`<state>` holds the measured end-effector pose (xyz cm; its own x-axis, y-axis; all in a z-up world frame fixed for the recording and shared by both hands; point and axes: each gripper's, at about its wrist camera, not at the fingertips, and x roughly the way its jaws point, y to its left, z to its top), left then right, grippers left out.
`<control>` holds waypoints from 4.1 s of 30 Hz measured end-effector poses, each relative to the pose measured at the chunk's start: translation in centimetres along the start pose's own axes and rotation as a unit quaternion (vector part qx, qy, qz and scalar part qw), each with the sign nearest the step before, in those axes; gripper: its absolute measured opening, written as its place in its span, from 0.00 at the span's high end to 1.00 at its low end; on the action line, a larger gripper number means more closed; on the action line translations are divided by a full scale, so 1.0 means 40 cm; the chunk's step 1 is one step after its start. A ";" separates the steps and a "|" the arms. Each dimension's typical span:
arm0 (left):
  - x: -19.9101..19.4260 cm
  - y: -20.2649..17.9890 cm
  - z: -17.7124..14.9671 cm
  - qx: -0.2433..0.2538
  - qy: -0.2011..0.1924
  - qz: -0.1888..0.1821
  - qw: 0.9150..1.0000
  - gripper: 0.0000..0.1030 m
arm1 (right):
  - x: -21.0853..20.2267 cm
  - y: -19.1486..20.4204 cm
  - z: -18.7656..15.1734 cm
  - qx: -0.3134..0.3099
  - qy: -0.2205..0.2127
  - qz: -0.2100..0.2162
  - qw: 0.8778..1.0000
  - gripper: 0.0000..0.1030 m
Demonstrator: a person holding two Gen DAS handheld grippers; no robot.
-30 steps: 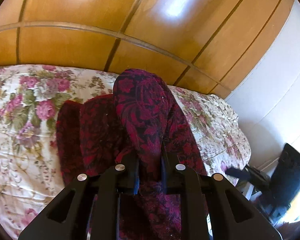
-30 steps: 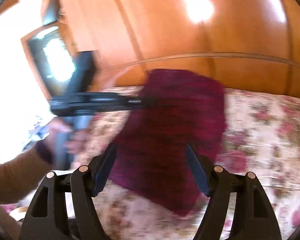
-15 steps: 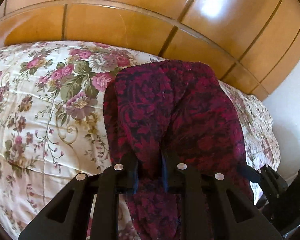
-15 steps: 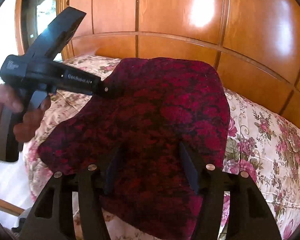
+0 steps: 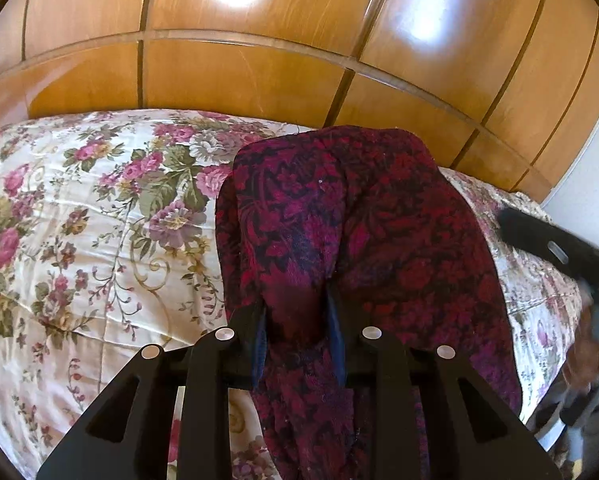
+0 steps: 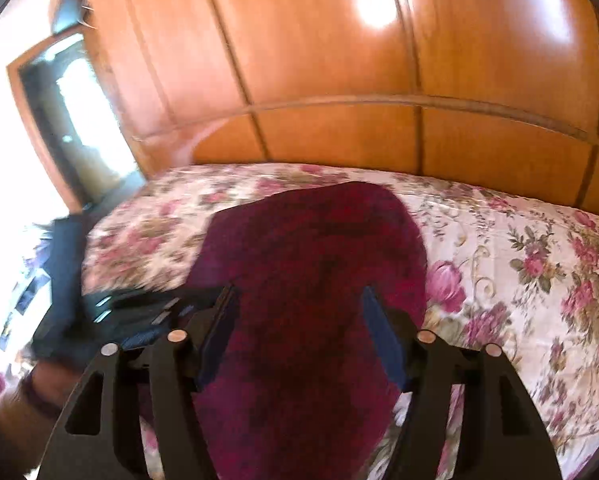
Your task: Fold small clothes
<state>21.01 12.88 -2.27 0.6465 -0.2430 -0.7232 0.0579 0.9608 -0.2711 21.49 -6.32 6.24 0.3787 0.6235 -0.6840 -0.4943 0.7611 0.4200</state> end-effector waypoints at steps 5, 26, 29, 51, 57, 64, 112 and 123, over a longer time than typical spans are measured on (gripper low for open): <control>0.015 -0.004 -0.025 0.004 0.000 0.037 0.999 0.73 | 0.157 0.013 -0.003 -0.040 0.047 -0.079 0.995 0.47; -0.049 -0.049 -0.053 0.032 -0.029 0.117 0.992 0.48 | 0.008 -0.069 -0.070 0.035 -0.024 -0.003 0.999 0.03; -0.050 -0.050 -0.057 0.034 -0.032 0.126 0.991 0.43 | 0.011 -0.111 -0.095 0.065 -0.009 0.020 0.998 0.02; 0.001 0.074 -0.049 -0.023 0.003 0.013 1.000 0.22 | 0.190 -0.300 -0.174 0.211 0.074 0.277 0.934 0.02; 0.051 0.180 -0.071 -0.127 0.024 -0.127 0.983 0.22 | 0.215 -0.295 -0.163 0.207 0.068 0.298 0.929 0.02; 0.099 0.215 -0.109 -0.204 0.033 -0.265 0.942 0.33 | 0.203 -0.272 -0.154 0.208 0.059 0.289 0.933 0.08; 0.294 -0.762 0.001 0.170 0.056 -0.149 0.973 0.32 | -0.410 -0.652 -0.346 0.214 -0.090 -0.206 0.951 0.43; 0.271 -0.731 -0.014 0.142 0.038 -0.114 0.983 0.24 | -0.309 -0.613 -0.340 0.180 -0.060 -0.293 0.937 0.39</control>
<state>25.91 -17.92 -2.56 0.5335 -0.4551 -0.7129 0.4116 0.8761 -0.2513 18.28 -35.11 -3.74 0.5989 0.0795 -0.7968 0.1133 0.9766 0.1826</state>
